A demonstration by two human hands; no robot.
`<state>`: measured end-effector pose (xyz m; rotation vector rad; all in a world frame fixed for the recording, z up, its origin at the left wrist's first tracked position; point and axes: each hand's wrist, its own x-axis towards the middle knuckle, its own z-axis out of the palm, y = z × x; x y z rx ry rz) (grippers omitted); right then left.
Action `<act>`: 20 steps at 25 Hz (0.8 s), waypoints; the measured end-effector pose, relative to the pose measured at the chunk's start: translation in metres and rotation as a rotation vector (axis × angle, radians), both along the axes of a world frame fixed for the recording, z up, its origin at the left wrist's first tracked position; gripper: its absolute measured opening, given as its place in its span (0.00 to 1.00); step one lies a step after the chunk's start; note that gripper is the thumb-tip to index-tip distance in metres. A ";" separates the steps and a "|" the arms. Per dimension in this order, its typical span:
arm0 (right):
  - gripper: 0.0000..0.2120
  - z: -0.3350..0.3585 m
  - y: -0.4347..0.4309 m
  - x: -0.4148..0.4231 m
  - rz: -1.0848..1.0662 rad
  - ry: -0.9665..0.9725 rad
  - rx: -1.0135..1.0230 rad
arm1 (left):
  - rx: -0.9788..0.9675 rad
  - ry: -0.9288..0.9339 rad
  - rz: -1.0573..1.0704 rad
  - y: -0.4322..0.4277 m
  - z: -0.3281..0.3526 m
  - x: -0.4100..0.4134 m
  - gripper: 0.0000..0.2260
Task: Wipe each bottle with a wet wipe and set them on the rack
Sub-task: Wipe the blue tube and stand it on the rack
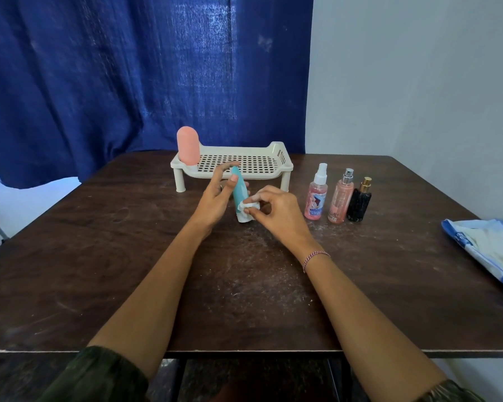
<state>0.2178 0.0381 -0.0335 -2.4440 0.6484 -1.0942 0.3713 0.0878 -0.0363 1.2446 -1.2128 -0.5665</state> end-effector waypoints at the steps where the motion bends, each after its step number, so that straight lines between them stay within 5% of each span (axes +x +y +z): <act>1: 0.11 0.000 -0.001 0.000 0.001 0.004 0.000 | 0.001 0.019 -0.017 0.000 -0.001 0.000 0.13; 8: 0.12 -0.003 -0.008 -0.002 -0.125 -0.030 0.074 | -0.024 0.220 -0.119 0.000 -0.002 -0.004 0.11; 16: 0.12 0.000 0.001 -0.002 0.068 -0.082 0.022 | -0.086 0.293 -0.158 0.000 0.000 -0.004 0.11; 20: 0.12 0.002 -0.005 -0.005 -0.014 -0.077 0.031 | -0.072 0.325 -0.164 -0.001 0.000 -0.003 0.11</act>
